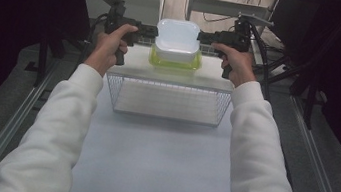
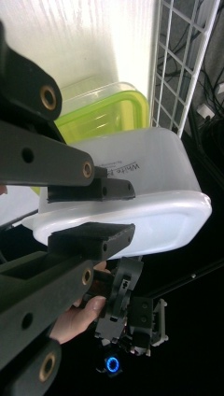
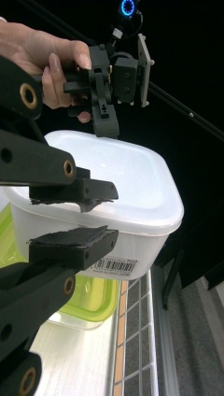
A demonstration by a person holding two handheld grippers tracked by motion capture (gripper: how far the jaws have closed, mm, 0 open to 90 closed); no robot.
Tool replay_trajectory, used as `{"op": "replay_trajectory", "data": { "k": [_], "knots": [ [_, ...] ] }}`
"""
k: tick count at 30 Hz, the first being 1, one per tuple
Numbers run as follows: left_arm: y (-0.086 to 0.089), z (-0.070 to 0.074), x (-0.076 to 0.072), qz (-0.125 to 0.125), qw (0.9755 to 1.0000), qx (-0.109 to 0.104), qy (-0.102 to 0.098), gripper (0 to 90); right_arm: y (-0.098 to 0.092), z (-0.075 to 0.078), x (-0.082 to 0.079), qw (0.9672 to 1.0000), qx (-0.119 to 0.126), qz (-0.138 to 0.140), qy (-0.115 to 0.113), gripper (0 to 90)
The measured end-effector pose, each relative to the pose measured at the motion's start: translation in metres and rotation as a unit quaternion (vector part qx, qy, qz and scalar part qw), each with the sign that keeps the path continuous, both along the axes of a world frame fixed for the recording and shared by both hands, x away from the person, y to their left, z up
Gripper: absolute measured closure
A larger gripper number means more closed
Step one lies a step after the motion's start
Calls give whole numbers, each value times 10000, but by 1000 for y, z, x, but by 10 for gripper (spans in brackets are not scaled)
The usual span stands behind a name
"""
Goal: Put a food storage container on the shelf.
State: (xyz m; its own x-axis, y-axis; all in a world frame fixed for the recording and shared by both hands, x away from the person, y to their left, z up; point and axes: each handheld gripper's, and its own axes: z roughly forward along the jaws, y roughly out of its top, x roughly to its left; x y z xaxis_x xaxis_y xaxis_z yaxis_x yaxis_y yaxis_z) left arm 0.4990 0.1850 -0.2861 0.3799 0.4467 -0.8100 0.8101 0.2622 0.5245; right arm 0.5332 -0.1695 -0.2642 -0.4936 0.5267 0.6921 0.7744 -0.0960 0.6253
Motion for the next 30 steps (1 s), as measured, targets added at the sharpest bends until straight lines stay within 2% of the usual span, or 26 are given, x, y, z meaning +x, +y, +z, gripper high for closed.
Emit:
{"op": "replay_trajectory", "data": {
  "k": [5, 11, 26, 30],
  "knots": [
    [1, -3, 5, 111, 9999, -66, 56, 770, 2, -2, 6, 9999, 21, -97, 122, 735],
    [3, -4, 7, 203, 9998, -46, 34, 786, 4, -7, 11, 9995, 110, -188, 209, 723],
    [-2, -5, 3, 111, 9999, 21, -74, 761, 0, -10, 8, 9992, 241, -265, 167, 717],
    [-2, -5, 2, 83, 9999, 45, -75, 759, 0, -10, 6, 9994, 209, -248, 153, 716]
  ]
}}
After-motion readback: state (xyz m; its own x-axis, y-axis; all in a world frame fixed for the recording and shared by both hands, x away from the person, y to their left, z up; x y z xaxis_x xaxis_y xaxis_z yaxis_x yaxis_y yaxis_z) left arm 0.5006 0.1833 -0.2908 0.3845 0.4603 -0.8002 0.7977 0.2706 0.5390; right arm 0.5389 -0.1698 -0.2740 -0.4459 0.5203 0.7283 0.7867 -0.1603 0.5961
